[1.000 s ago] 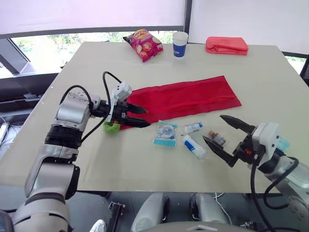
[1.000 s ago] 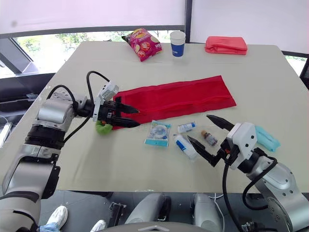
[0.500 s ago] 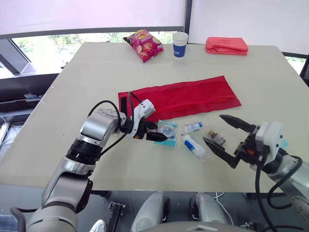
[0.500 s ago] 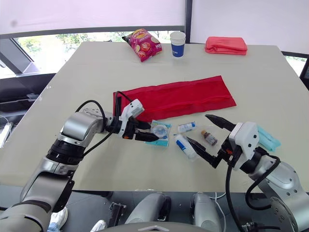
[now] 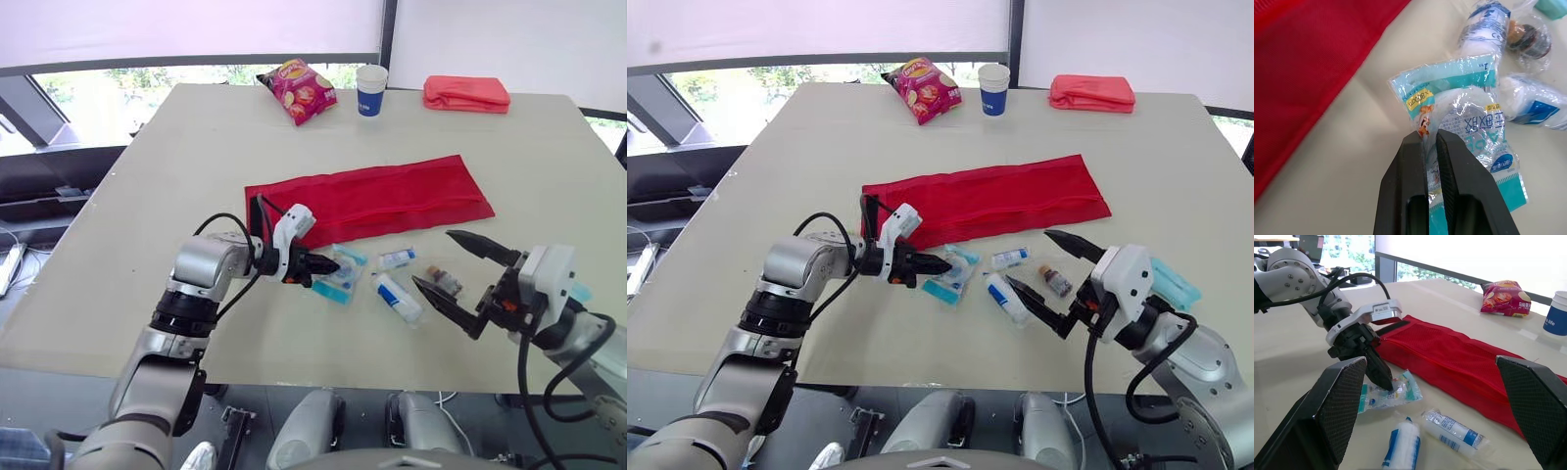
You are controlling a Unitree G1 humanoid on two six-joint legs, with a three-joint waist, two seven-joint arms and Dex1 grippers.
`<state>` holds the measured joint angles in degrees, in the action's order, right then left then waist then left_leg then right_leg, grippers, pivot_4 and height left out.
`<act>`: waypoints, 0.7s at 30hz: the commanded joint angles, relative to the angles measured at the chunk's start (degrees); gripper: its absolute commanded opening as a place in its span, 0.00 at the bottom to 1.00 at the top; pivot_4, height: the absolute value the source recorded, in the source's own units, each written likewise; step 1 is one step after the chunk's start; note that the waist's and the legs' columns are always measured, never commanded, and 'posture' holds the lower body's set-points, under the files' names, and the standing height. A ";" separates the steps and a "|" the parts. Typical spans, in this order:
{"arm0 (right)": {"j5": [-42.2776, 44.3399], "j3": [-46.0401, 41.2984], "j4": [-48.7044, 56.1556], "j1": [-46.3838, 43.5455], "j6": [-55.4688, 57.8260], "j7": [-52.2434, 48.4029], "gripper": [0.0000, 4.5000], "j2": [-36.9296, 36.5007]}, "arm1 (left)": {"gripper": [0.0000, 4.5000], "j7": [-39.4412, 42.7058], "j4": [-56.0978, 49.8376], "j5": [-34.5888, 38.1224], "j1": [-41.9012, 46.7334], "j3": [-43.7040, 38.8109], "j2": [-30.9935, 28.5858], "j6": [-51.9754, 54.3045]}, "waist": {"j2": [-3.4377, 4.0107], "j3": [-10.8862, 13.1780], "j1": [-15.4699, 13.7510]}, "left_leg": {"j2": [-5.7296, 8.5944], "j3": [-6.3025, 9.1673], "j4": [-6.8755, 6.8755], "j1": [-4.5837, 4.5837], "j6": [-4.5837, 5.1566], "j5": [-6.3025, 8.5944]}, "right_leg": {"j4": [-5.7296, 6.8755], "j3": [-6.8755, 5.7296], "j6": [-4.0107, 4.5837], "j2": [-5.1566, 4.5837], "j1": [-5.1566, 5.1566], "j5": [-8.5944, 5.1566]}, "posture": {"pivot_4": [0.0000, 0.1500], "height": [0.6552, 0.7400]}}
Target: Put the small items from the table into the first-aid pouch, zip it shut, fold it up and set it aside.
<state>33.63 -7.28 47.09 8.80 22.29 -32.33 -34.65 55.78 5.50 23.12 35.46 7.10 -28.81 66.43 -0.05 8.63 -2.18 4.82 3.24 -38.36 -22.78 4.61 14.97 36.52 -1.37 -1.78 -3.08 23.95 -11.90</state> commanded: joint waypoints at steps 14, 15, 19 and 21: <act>9.53 4.04 3.53 -8.62 15.49 18.01 1.00 6.38 | 0.01 -27.43 -10.04 14.49 12.47 -34.72 22.66 20.23 | -0.14 0.07 -0.27 | 0.04 0.05 -0.06 -0.07 -0.02 0.00 | 0.00 -0.02 -0.02 -0.01 0.00 0.01 | 1.00 0.99; 9.63 4.56 3.21 -9.38 16.18 19.03 1.00 7.17 | 0.01 -30.23 -10.73 14.59 13.69 -37.45 25.61 20.87 | -0.15 0.07 -0.18 | 0.04 0.04 -0.05 -0.07 -0.03 0.00 | 0.00 -0.02 -0.02 -0.01 0.01 0.01 | 1.00 0.99; 12.57 6.06 0.87 -14.22 18.08 24.68 1.00 13.99 | 0.01 -40.59 -15.58 14.82 16.78 -44.16 37.16 21.64 | -0.16 0.09 0.43 | 0.02 0.01 -0.01 -0.02 -0.16 -0.06 | 0.05 0.01 -0.02 0.04 0.03 0.01 | 1.00 0.99; 13.93 6.26 -0.42 -16.91 18.66 27.17 1.00 17.10 | 0.01 -42.79 -17.45 15.72 17.07 -45.32 40.35 22.77 | -0.28 0.17 0.91 | 0.01 0.02 0.02 -0.02 -0.29 -0.13 | 0.15 0.02 -0.01 0.06 0.10 0.01 | 1.00 0.99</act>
<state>45.79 -0.73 45.69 -6.85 41.12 -6.96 -18.13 14.67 -8.49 37.26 51.03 -36.57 8.11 88.65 -0.33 8.80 -1.27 4.83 3.25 -38.33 -22.80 4.25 14.80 36.74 -1.33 -1.78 -3.00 24.10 -11.90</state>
